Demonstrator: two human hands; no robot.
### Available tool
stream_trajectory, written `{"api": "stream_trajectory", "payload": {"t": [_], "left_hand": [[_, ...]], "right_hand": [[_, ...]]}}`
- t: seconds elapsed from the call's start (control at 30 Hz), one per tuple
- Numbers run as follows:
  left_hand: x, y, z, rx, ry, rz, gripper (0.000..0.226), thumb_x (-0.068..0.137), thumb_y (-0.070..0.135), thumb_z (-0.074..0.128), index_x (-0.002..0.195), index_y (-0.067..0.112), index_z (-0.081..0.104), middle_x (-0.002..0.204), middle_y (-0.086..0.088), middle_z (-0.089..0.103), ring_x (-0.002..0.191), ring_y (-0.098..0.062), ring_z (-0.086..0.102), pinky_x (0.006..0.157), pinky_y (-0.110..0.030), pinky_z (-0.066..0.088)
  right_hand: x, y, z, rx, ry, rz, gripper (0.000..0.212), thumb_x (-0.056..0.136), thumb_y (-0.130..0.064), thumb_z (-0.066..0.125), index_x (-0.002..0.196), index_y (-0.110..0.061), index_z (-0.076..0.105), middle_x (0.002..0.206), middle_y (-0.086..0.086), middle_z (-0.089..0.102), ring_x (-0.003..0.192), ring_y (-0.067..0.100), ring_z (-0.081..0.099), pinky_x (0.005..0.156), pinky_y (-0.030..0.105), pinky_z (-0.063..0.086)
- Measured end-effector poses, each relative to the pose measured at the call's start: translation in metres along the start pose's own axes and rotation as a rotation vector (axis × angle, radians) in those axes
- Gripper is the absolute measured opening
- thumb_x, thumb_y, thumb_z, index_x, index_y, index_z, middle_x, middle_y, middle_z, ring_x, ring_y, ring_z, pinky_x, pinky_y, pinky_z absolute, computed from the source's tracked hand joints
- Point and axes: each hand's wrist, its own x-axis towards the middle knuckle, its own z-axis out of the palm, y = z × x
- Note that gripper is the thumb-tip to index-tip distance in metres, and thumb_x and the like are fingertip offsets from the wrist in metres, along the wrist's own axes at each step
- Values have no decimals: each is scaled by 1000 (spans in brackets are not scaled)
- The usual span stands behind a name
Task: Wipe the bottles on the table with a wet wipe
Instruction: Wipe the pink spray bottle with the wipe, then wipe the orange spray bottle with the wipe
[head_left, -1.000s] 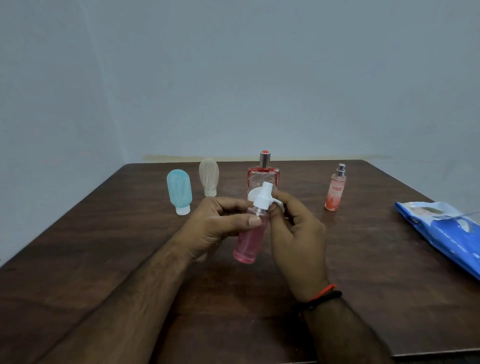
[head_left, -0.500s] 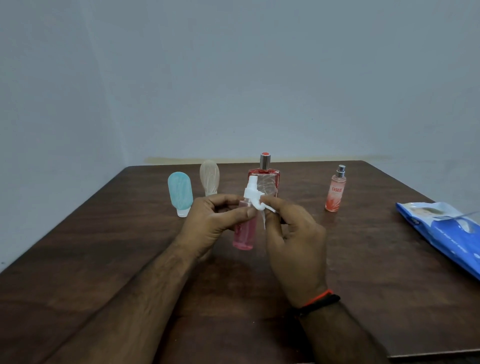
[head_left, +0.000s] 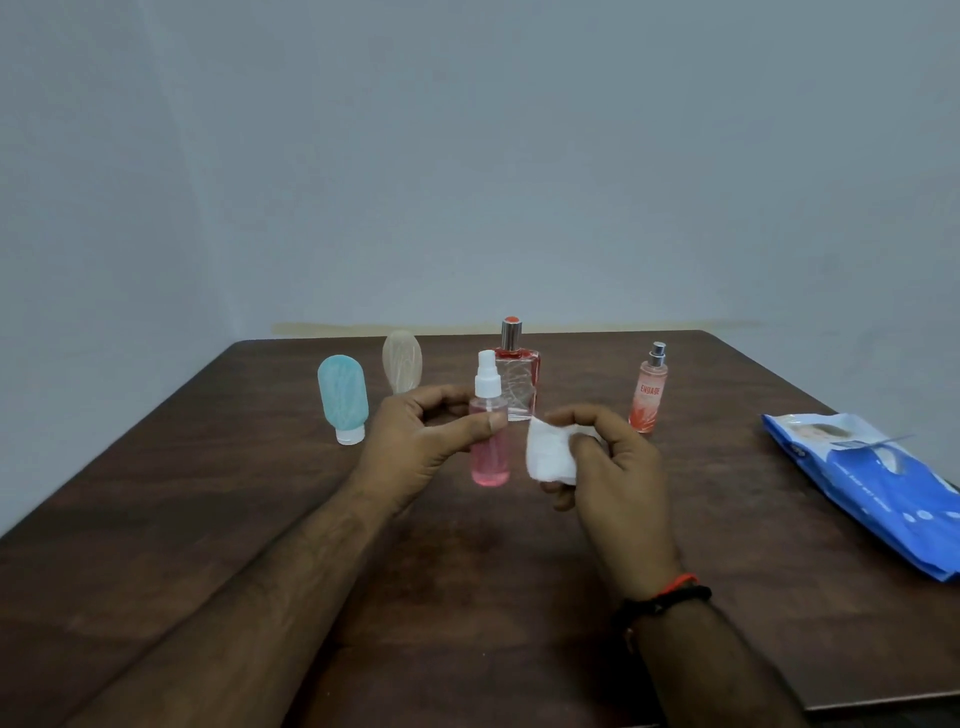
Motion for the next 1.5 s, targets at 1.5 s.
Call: {"api": "stream_trajectory", "payload": {"t": [1.5], "left_hand": [[139,-71,178,547,333,-22,39,78,40,78,113,24,73,102,5,74,92,-16,67,85,-39,55]], "right_hand": [[98,43,-94,-770,70,-203,16,81,-9,66,90,-21,71,86,-1,73,79,18,64,70,32,52]]}}
